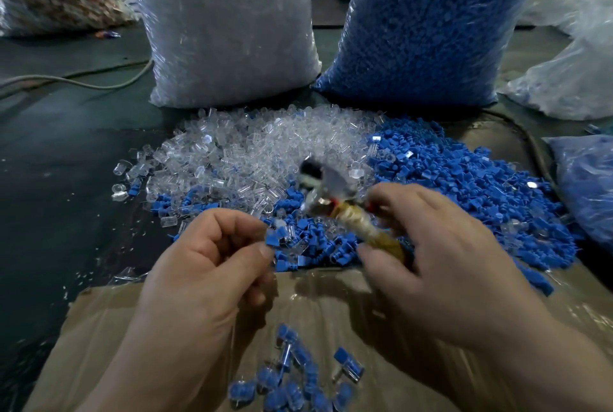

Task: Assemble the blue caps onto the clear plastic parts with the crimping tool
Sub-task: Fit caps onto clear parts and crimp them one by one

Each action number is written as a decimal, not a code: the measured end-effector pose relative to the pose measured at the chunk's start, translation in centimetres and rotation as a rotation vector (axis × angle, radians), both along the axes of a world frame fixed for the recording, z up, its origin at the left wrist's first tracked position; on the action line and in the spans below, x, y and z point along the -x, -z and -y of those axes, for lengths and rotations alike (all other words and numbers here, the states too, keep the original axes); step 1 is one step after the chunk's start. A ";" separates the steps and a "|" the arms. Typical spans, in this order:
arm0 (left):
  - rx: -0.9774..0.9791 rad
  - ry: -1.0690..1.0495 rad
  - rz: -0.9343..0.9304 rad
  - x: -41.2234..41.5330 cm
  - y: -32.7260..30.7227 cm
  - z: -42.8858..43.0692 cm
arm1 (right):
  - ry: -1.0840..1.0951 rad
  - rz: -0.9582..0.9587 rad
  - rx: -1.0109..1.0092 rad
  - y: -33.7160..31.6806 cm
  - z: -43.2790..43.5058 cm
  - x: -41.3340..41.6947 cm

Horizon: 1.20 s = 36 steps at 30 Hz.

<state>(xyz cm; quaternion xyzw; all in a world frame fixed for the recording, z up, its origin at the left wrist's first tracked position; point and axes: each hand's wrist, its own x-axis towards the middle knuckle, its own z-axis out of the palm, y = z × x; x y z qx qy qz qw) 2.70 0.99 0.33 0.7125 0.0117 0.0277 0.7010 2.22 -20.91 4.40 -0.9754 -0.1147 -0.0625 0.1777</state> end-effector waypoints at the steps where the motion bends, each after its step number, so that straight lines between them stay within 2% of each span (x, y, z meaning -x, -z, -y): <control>1: 0.019 -0.013 0.001 0.0 0.0 -0.1 | -0.045 0.000 0.007 -0.1 -0.4 0.4; 6: 0.023 -0.057 0.017 0.0 -0.3 -0.2 | -0.115 -0.006 0.036 -0.3 -0.6 0.9; 16: -0.001 0.024 0.082 0.2 -1.0 0.0 | -0.179 -0.083 0.060 0.0 -0.4 0.5; 25: -0.027 0.026 0.104 0.5 -1.5 0.1 | -0.150 0.080 0.116 0.2 -0.8 0.4; 31: -0.061 -0.004 0.133 0.5 -1.2 -0.3 | -0.148 0.050 0.046 0.3 -1.0 0.6; 36: -0.180 -0.069 0.080 0.0 -0.7 -1.0 | -0.019 0.072 0.244 0.7 0.1 -0.4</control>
